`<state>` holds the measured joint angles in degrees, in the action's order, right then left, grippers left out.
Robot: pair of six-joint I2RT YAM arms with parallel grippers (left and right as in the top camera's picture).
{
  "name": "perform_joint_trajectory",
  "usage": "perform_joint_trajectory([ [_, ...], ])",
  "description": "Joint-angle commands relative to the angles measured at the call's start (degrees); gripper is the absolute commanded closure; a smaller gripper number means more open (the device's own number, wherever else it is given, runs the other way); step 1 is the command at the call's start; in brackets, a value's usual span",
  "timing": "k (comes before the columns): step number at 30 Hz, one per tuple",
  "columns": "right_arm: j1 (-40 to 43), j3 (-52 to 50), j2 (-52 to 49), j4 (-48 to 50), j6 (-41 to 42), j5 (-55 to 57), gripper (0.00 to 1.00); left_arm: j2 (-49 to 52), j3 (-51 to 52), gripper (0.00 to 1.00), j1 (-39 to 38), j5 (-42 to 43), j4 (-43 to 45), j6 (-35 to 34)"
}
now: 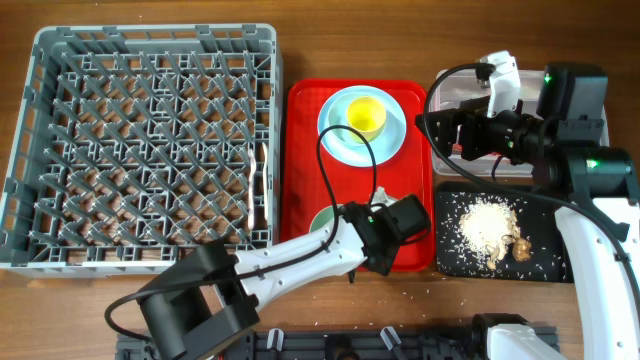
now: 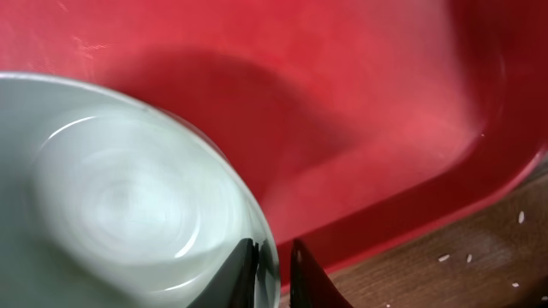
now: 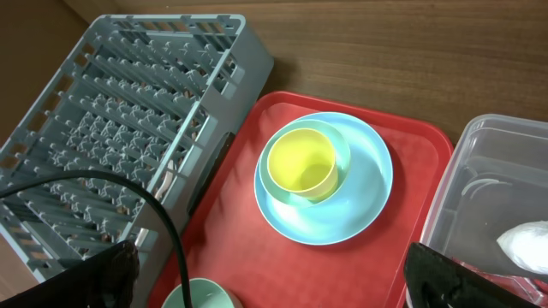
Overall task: Sort waste into correct bins and load items into the dishwasher rack
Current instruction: 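Grasp the rim of the pale green bowl with the left gripper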
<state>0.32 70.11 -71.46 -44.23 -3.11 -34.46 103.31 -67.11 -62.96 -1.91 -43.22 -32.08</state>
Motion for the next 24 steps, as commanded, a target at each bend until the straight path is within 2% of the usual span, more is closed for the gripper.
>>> perform_joint_trajectory([
  [1,-0.1,-0.3,-0.7,0.0,-1.0,0.2,0.00,0.9,0.5,0.85,-0.7,-1.2,0.0,-0.4],
  [15,-0.1,-0.3,-0.7,0.0,-1.0,0.2,0.00,1.0,2.6,0.88,-0.7,-2.7,1.9,-0.4],
  [20,-0.1,-0.3,-0.7,0.0,-1.0,0.2,0.00,1.0,2.6,0.82,-0.7,-2.7,1.4,-0.3],
  [21,-0.1,-0.3,-0.7,0.0,-1.0,0.2,0.00,1.0,2.6,0.95,-0.7,-2.7,0.3,-0.3],
  [24,-0.1,-0.3,-0.7,0.0,-1.0,0.2,0.00,1.0,2.6,0.96,-0.5,-4.2,0.4,-0.3],
])
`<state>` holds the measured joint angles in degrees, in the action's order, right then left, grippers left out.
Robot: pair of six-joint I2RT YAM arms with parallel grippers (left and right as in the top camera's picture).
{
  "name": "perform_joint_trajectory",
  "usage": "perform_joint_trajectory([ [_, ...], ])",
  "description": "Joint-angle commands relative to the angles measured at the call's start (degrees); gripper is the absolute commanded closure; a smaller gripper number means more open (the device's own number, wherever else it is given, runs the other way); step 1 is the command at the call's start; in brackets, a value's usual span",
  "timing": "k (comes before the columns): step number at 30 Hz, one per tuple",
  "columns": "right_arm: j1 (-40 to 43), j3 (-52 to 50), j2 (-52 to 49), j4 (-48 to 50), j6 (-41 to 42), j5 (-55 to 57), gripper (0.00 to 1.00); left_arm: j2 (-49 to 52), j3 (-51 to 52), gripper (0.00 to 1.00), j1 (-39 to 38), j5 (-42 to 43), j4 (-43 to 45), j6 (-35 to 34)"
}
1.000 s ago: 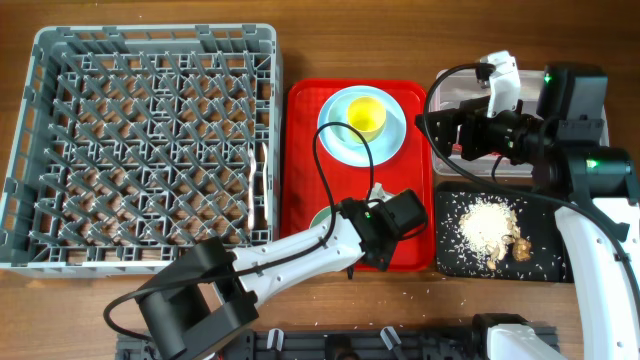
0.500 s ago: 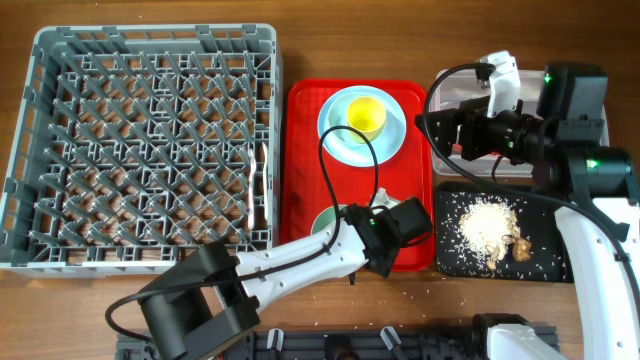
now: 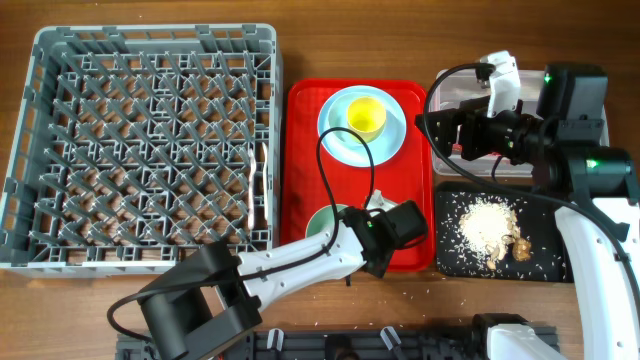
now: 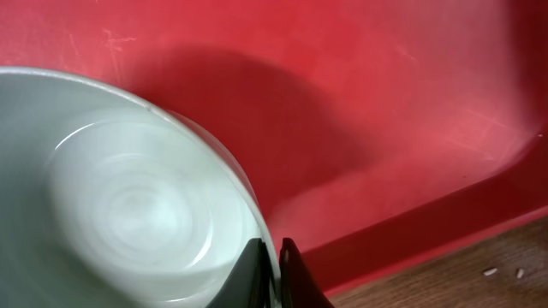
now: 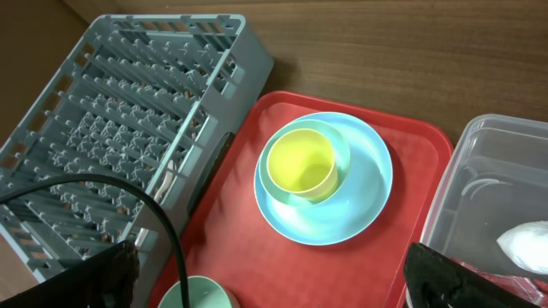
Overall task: Sort waste into correct bins and load items into the dishwasher rack
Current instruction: 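Grasp the rim of the pale green bowl with the left gripper, then carry the green bowl left to the back of the dish rack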
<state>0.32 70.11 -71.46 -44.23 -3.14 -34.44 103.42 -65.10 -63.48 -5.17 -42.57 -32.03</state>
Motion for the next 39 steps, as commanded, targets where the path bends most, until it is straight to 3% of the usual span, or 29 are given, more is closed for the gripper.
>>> perform_joint_trajectory([
  [1,-0.1,-0.3,-0.7,0.0,-1.0,0.1,0.00,0.8,0.5,0.96,0.2,-1.0,-0.3,-0.1],
  [5,-0.1,-0.3,-0.7,0.0,-1.0,0.1,0.00,-2.1,-2.6,0.96,2.6,-1.0,-4.5,2.1],
  [10,-0.1,-0.3,-0.7,0.0,-1.0,0.1,0.00,-10.9,-12.5,0.96,10.6,2.4,-12.2,9.7],
  [13,-0.1,-0.3,-0.7,0.0,-0.9,0.1,0.00,-15.3,-19.1,0.96,21.2,16.1,-13.4,15.8],
  [18,-0.1,-0.3,-0.7,0.0,-0.9,0.1,0.00,-15.7,-21.9,0.96,40.6,34.1,-10.9,19.1],
  [21,-0.1,-0.3,-0.7,0.0,-0.9,0.1,0.00,-12.4,-21.9,0.96,55.3,56.8,-2.7,21.1],
  [23,-0.1,-0.3,-0.7,0.0,-1.0,0.1,0.00,-7.7,-21.9,0.96,63.1,71.5,5.4,18.2],
  [25,-0.1,-0.3,-0.7,0.0,-0.9,0.1,0.00,-1.5,-21.9,0.96,68.0,84.0,17.1,10.2],
  [27,-0.1,-0.3,-0.7,0.0,-1.0,0.1,0.00,6.4,-21.9,0.96,70.3,95.6,37.1,-3.9],
  [30,-0.1,-0.3,-0.7,0.0,-1.0,0.1,0.00,15.3,-21.9,0.96,70.9,95.5,52.9,-18.6],
  [34,-0.1,-0.3,-0.7,0.0,-0.9,0.1,0.00,22.1,-21.9,0.96,70.9,95.5,55.2,-19.6],
  [39,-0.1,-0.3,-0.7,0.0,-0.9,0.1,0.00,23.6,-21.9,0.96,72.0,95.5,55.1,-19.6],
])
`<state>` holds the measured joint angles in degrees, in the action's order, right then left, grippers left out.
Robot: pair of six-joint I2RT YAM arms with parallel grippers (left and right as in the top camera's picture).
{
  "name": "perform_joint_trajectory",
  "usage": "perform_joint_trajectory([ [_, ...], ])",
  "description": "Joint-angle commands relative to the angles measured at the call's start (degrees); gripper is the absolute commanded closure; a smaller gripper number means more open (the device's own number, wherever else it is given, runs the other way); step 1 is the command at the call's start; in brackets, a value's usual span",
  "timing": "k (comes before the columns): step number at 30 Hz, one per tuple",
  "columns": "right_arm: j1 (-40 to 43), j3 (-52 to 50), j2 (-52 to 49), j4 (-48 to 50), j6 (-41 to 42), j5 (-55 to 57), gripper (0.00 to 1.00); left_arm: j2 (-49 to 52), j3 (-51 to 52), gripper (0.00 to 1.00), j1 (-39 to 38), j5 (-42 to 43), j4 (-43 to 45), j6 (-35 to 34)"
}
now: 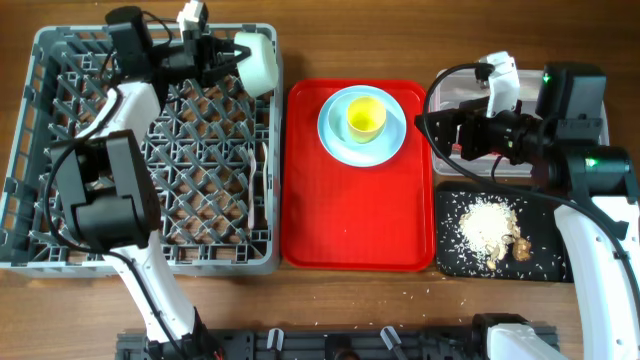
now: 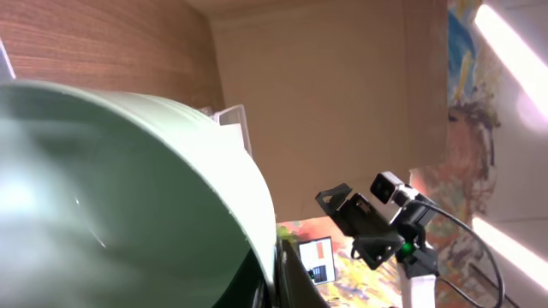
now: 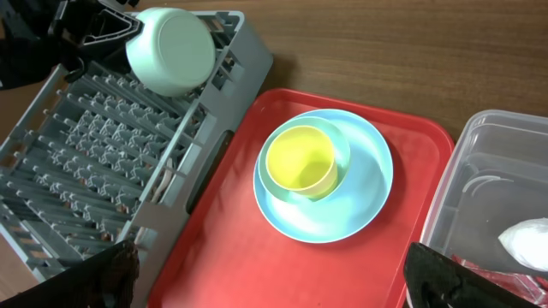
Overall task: Sort waste into correct bins and load items into the dishwasher rack
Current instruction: 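Carry the green bowl left to the back of the dish rack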
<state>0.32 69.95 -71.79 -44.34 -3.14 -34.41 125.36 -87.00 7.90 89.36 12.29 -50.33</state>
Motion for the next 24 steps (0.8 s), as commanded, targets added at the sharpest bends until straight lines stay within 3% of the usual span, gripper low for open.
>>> perform_joint_trajectory([
  [1,-0.1,-0.1,-0.4,0.1,-0.9,0.1,0.00,1.6,0.1,0.96,1.3,1.0,0.2,-1.1],
  [12,-0.1,-0.1,-0.4,0.1,-0.9,0.1,0.00,1.6,0.1,0.82,2.2,1.0,0.2,-0.9],
  [13,-0.1,-0.1,-0.4,0.1,-0.9,0.1,0.00,1.6,0.1,0.68,2.3,1.0,0.2,-0.9],
  [14,-0.1,-0.1,-0.4,0.1,-0.9,0.1,0.00,1.6,0.1,0.47,2.6,1.0,0.2,-0.9],
  [15,-0.1,-0.1,-0.4,0.1,-0.9,0.1,0.00,1.6,0.1,0.44,2.9,1.0,0.2,-0.9],
  [17,-0.1,-0.1,-0.4,0.1,-0.9,0.1,0.00,1.6,0.1,0.00,3.7,1.0,0.2,-0.9],
  [24,-0.1,-0.1,-0.4,0.1,-0.9,0.1,0.00,1.6,0.1,0.00,8.7,1.0,-0.1,-1.4],
])
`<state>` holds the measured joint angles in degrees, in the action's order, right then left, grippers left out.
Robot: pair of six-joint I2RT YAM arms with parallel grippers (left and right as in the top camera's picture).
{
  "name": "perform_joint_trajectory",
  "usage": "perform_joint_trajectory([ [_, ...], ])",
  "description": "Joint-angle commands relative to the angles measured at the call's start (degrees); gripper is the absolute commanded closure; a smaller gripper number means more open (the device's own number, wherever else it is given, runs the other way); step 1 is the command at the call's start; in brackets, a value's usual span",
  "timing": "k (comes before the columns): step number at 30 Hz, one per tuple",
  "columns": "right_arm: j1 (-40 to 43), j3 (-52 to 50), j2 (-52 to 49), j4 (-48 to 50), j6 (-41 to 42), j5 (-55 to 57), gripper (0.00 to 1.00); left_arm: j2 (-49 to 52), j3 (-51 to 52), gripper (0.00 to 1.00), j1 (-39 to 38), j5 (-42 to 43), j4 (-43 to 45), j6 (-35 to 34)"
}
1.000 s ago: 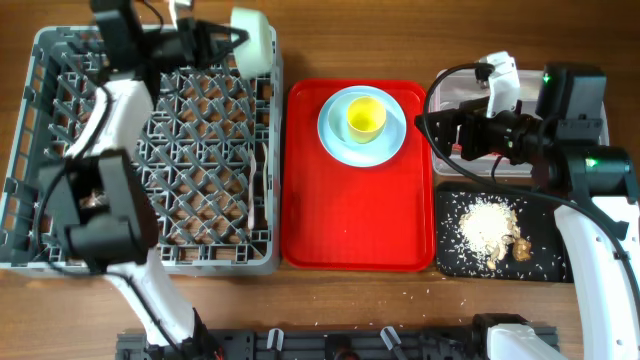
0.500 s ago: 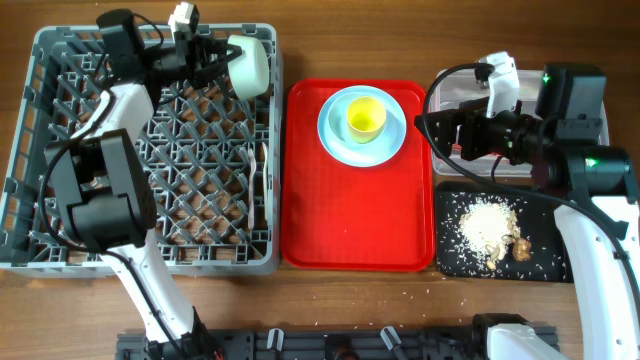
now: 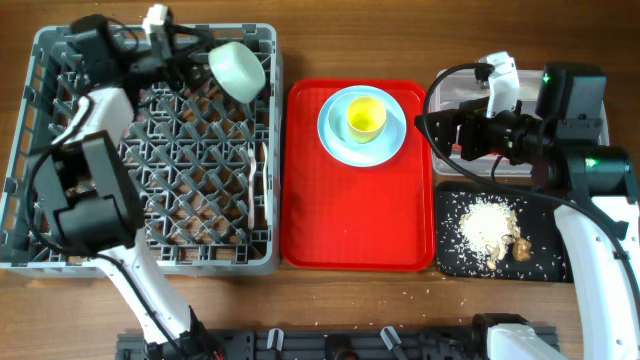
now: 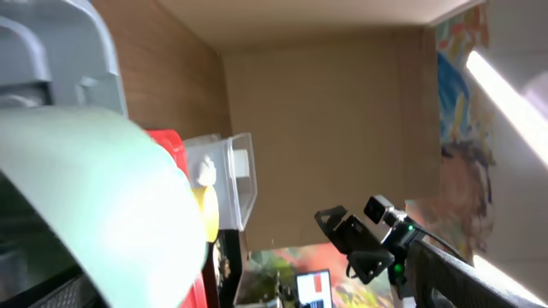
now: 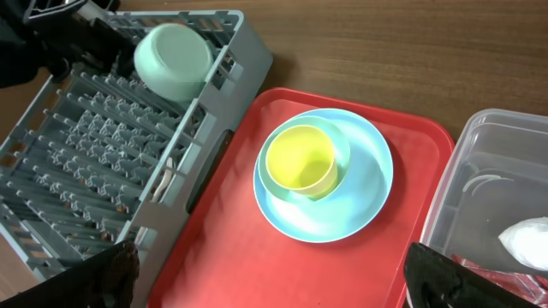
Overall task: Sort waste into correct bins and load items into the dishwasher rack
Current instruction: 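Carry the green bowl left to the back of the dish rack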
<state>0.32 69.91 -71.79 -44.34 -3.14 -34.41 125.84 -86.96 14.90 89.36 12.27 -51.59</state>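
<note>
A pale green bowl (image 3: pixel 237 68) (image 5: pixel 174 62) leans on its side in the far right corner of the grey dishwasher rack (image 3: pixel 150 262). It fills the left of the left wrist view (image 4: pixel 94 197). My left gripper (image 3: pixel 198 57) sits just left of the bowl, and no fingers show on its rim, so it reads as open. A yellow cup (image 3: pixel 366 116) stands on a light blue plate (image 3: pixel 340 140) at the back of the red tray (image 3: pixel 350 220). My right gripper (image 5: pixel 270 267) hangs open above the tray's right side, holding nothing.
A clear plastic bin (image 3: pixel 450 95) at the back right holds a white crumpled item (image 5: pixel 527 239). In front of it a black tray (image 3: pixel 545 258) carries rice and food scraps (image 3: pixel 490 225). A pale utensil (image 3: pixel 262 185) stands at the rack's right side.
The green bowl was held up over the rack's far right corner and now rests lower, tilted in the rack. My left gripper has let go and sits further left. The right arm is unchanged.
My left gripper's fingers straddled the green bowl's rim at the front of the red tray, then were shut on it. Later the bowl was held over the rack's far right corner. Now it lies in the rack, released. The right arm stayed still.
</note>
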Motion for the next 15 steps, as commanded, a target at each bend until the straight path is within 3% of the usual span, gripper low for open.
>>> perform_joint_trajectory([
  [1,-0.1,-0.1,-0.4,0.1,-1.0,0.1,0.00,1.2,0.1,0.00,1.8,1.0,-0.3,-0.1],
  [9,-0.1,-0.1,-0.4,0.1,-0.9,0.1,0.00,1.2,0.1,0.00,1.7,1.0,-6.7,0.5],
  [15,-0.1,-0.1,-0.4,0.1,-0.9,0.1,0.00,1.1,0.1,0.00,1.7,1.0,-17.8,7.9],
])
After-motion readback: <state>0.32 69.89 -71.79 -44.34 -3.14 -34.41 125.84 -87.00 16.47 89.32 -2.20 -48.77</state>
